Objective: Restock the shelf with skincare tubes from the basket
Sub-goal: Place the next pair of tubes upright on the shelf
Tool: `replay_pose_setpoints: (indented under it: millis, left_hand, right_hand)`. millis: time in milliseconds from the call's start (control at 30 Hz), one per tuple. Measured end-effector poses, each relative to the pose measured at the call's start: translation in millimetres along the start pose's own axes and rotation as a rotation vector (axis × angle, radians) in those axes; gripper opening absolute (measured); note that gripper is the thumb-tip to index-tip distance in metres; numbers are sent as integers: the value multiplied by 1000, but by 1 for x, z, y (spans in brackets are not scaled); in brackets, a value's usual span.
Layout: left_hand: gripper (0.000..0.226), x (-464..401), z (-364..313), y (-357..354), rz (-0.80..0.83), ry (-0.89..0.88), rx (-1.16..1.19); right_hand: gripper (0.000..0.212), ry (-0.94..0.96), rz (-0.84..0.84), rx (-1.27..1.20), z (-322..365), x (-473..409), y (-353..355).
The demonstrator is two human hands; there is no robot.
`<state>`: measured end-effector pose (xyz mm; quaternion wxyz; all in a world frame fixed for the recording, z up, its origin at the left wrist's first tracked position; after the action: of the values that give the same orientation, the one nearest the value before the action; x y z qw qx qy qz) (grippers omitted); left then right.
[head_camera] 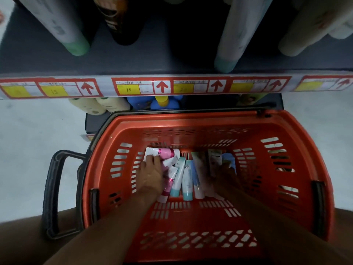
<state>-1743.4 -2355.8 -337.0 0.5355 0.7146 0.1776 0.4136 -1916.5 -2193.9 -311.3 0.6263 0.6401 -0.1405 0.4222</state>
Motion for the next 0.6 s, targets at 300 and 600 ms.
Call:
replay_pose_setpoints:
  millis: [300, 600]
  left_hand:
    - [56, -7, 3, -2, 26, -35, -91]
    - [54, -13, 7, 14, 198, 97, 132]
  right_hand:
    - [80, -125, 73, -156, -20, -26, -16]
    - [54, -229, 137, -314, -15, -25, -11]
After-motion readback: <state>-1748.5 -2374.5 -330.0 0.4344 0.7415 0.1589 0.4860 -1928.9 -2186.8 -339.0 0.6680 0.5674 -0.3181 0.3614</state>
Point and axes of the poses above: each hand's wrist, its own x-axis away from the middle knuckle, its own y-axis out of the back of the hand, z = x × y, the point moved 1 cm from there along -x, towards the middle knuckle, and after that the axes turned 5 degrees about -z, right-handed, at the moved point
